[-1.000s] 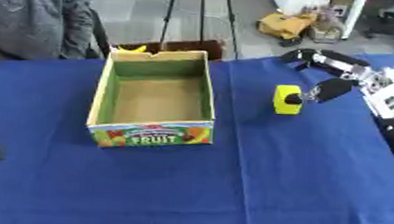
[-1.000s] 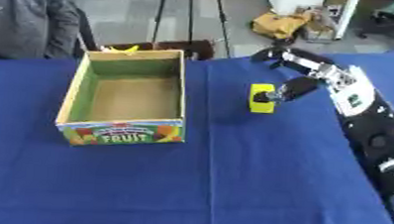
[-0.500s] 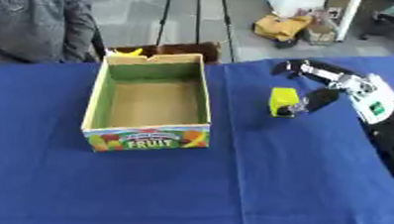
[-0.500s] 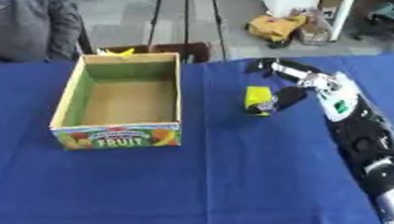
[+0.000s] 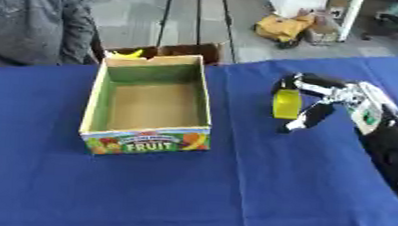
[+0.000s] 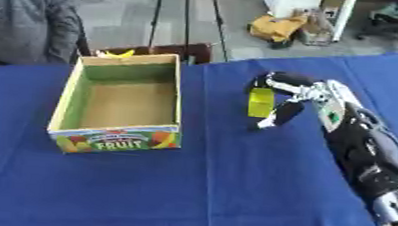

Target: Pick up objects on the table and place them in the box.

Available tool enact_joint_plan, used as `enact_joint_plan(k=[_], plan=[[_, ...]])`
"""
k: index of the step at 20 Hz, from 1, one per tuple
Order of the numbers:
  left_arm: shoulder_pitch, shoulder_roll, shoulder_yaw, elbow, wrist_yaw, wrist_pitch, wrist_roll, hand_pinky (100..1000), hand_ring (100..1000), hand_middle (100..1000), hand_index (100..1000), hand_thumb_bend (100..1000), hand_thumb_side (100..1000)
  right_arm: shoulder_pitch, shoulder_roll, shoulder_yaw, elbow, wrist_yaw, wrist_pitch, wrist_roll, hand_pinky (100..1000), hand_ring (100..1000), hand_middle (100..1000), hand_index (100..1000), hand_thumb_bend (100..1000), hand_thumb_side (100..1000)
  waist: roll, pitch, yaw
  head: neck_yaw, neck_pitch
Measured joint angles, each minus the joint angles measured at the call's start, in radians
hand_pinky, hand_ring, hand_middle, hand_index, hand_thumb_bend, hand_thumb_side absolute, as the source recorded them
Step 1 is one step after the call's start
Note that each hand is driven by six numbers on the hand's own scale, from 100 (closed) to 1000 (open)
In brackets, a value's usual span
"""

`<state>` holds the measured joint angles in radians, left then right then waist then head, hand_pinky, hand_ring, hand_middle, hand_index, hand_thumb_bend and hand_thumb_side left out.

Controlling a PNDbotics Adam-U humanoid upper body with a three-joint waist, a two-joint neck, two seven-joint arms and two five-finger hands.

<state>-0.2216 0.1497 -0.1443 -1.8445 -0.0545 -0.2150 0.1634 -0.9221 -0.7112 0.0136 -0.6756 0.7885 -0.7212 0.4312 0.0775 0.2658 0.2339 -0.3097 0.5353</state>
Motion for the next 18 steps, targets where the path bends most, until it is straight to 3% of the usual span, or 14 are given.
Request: enact_joint_plan(k=[4, 6, 7, 8, 15, 16, 18], plan=[[0.000, 0.000, 0.000, 0.000, 0.001, -0.001, -0.001, 567, 577, 577, 788, 478, 651, 0.002, 0.003, -0.001, 0.008, 0.027, -0.027, -0.027, 702, 673, 705, 819, 517, 325, 0.000, 0.000, 0.001, 0.000, -0.001], [0.000, 0.000, 0.000, 0.000, 0.001, -0.001, -0.001, 567, 577, 578, 788, 477, 651, 0.002, 0.003, -0.001, 0.009, 0.032, -0.037, -0.037, 667, 604, 708, 810, 411, 154, 0.000, 0.000, 0.001, -0.001, -0.001], [0.000, 0.000, 0.000, 0.000, 0.001, -0.001, -0.001, 567, 577, 578, 789, 477, 652, 0.002, 0.004, -0.001, 0.012, 0.035, -0.041, -0.041, 650, 575, 707, 805, 221, 100, 0.000, 0.000, 0.001, -0.001, -0.001], [0.000, 0.000, 0.000, 0.000, 0.001, -0.001, -0.002, 567, 577, 578, 789, 477, 651, 0.002, 0.004, -0.001, 0.014, 0.037, -0.044, -0.044, 632, 546, 703, 798, 100, 100, 0.000, 0.000, 0.001, -0.001, -0.001], [0.000, 0.000, 0.000, 0.000, 0.001, -0.002, -0.002, 567, 577, 579, 789, 480, 648, 0.002, 0.009, -0.001, 0.015, 0.022, -0.049, -0.049, 593, 496, 703, 794, 100, 100, -0.006, -0.001, 0.001, -0.006, -0.007], [0.000, 0.000, 0.000, 0.000, 0.001, -0.002, -0.002, 567, 578, 579, 789, 481, 648, 0.002, 0.009, 0.000, 0.014, 0.015, -0.049, -0.049, 620, 572, 742, 810, 166, 203, -0.006, -0.001, 0.001, -0.006, -0.008], [0.000, 0.000, 0.000, 0.000, 0.001, -0.003, -0.002, 568, 578, 580, 789, 482, 647, 0.003, 0.011, 0.003, 0.014, -0.006, -0.047, -0.047, 661, 701, 787, 843, 473, 442, -0.007, -0.001, 0.000, -0.008, -0.008]])
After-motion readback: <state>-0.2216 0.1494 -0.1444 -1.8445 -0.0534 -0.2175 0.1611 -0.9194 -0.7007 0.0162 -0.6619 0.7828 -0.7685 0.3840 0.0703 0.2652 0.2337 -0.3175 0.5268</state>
